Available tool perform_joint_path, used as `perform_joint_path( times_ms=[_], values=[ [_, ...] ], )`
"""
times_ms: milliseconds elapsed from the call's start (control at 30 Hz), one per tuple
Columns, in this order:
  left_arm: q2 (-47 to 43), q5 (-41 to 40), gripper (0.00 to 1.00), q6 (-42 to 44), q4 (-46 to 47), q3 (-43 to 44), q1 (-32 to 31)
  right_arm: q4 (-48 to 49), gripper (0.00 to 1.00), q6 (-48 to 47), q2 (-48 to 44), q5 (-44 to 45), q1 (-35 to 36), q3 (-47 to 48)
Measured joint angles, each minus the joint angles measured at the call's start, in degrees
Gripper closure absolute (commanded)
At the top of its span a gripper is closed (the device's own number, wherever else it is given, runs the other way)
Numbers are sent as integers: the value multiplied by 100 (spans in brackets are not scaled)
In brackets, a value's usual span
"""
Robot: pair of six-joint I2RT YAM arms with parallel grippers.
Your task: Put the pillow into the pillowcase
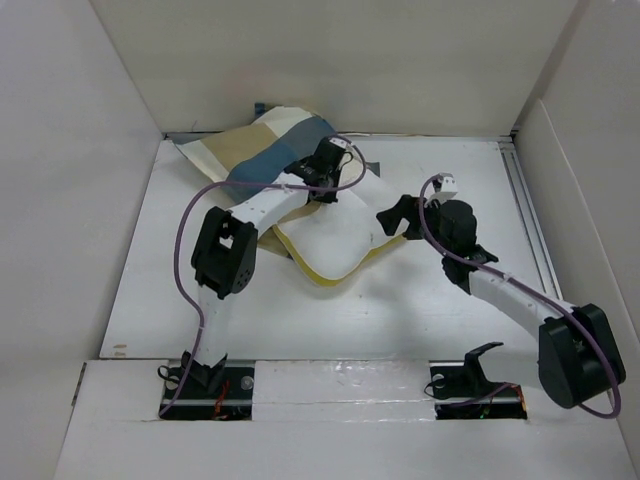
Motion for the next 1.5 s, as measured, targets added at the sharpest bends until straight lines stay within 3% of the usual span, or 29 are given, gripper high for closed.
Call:
perform_joint_path(
  times_ms=[233,400,667,900,1100,1267,1300,1333,1400,1433,1500],
  values=[
    [-439,-345,100,-457,931,-1451,-26,-192,0,-66,356,-153,-348,186],
    [-1327,-601,100,-780,894,-2328,-293,-24,0,-249,693,-717,-332,549],
    [-2588,-251,100,-1141,20,-2345,-1353,85,0,-667,2000,-918,-28,942],
    [-3283,-828,100,-1729,-313,-2371,-885,107,0,-319,1899,-1751,-129,813],
    [-3329,-1034,100,-1899,-496,-2409,-785,-205,0,50,1049,-483,428,289],
    [-3329,-826,100,-1908,-476,-2409,-811,-365,0,83,1648,-79,691,581],
    [-3324,-743,100,-1906,-470,-2406,-811,-328,5,74,1875,-70,782,621],
    [-3311,-686,100,-1906,-461,-2402,-817,-273,21,74,2098,-35,887,651],
    [-3272,-601,100,-1893,-463,-2380,-855,-179,60,87,2476,33,1084,811],
    [-3248,-544,100,-1880,-470,-2365,-896,-101,100,116,2612,20,1158,914],
    [-3217,-348,100,-1851,-476,-2337,-960,146,100,256,2730,-39,1285,1043]
  ],
)
